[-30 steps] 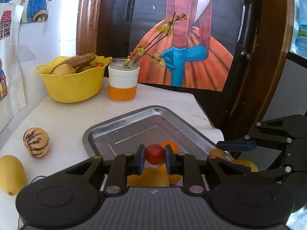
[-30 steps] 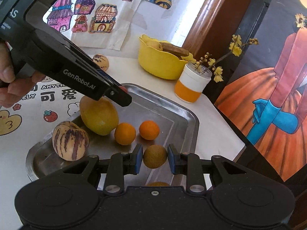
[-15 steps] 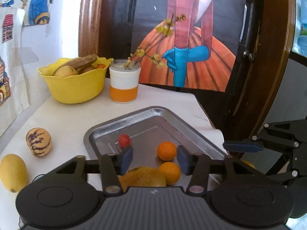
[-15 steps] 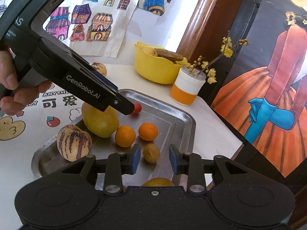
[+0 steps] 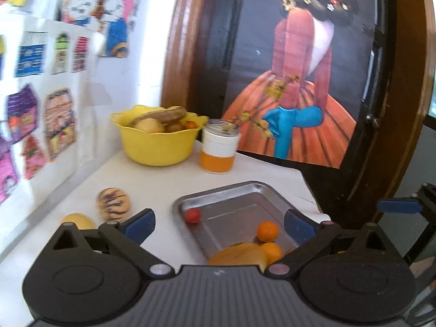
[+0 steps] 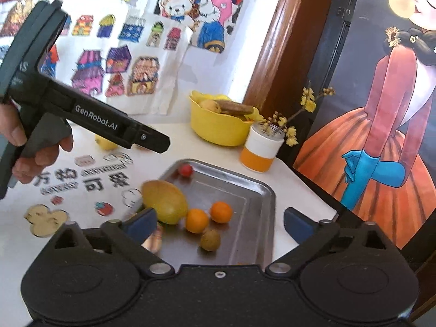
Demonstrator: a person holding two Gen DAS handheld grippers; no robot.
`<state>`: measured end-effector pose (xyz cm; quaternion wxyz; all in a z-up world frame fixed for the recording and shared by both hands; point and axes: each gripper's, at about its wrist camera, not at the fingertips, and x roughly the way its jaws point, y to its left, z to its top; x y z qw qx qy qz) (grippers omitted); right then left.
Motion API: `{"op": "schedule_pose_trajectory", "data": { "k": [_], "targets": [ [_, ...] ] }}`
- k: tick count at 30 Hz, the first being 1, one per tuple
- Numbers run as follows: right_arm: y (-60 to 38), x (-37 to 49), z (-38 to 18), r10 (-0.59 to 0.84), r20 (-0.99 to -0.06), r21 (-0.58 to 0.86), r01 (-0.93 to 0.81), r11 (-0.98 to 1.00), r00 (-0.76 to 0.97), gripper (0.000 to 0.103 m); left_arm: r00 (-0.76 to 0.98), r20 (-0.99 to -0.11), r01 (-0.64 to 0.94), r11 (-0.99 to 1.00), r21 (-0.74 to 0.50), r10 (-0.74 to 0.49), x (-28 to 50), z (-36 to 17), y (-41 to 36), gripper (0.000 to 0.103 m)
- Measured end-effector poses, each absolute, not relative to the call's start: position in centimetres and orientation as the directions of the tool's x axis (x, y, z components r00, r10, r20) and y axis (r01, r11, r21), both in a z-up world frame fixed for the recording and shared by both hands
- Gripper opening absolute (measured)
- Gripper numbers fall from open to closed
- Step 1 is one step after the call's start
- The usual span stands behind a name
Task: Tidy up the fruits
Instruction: 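Move both open tools toward the yellow lemon and the striped melon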
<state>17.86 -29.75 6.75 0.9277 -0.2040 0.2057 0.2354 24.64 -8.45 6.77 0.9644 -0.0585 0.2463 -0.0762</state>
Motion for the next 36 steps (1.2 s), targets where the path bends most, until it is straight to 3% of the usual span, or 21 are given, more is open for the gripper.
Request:
{"op": "schedule_pose_trajectory", "data": {
  "k": [5, 10, 17, 28, 36],
  "targets": [
    [-28.8, 14.5, 6.9, 0.378, -0.494, -0.229, -0.536, 0.813, 0.783, 0.102, 0.868, -0.474, 0.065, 0.98, -0.187, -0.148, 21.7, 6.5, -5.1, 0.103],
    [-27.0, 11.9, 6.1, 0.387, -0.57, -0.174, -0.567, 0.805, 0.724, 0.102, 0.851, -0.513, 0.007, 0.979, -0.203, -0.112, 19.1, 5.2, -2.0, 0.103],
    [-23.0, 9.6, 4.7, 0.418, -0.664, -0.125, -0.643, 0.756, 0.62, 0.102, 0.788, -0.613, -0.064, 0.982, -0.18, -0.061, 16.8, 3.7, 1.7, 0.103],
    [-18.0, 10.8, 3.5, 0.424, -0.734, -0.064, -0.677, 0.734, 0.53, 0.102, 0.762, -0.647, -0.119, 0.985, -0.126, 0.009, 14.3, 2.7, 5.6, 0.103],
    [-15.4, 14.6, 4.3, 0.418, -0.738, -0.093, -0.693, 0.715, 0.53, 0.102, 0.76, -0.65, -0.113, 0.989, -0.095, 0.025, 15.3, 2.8, 6.9, 0.103]
  ]
}}
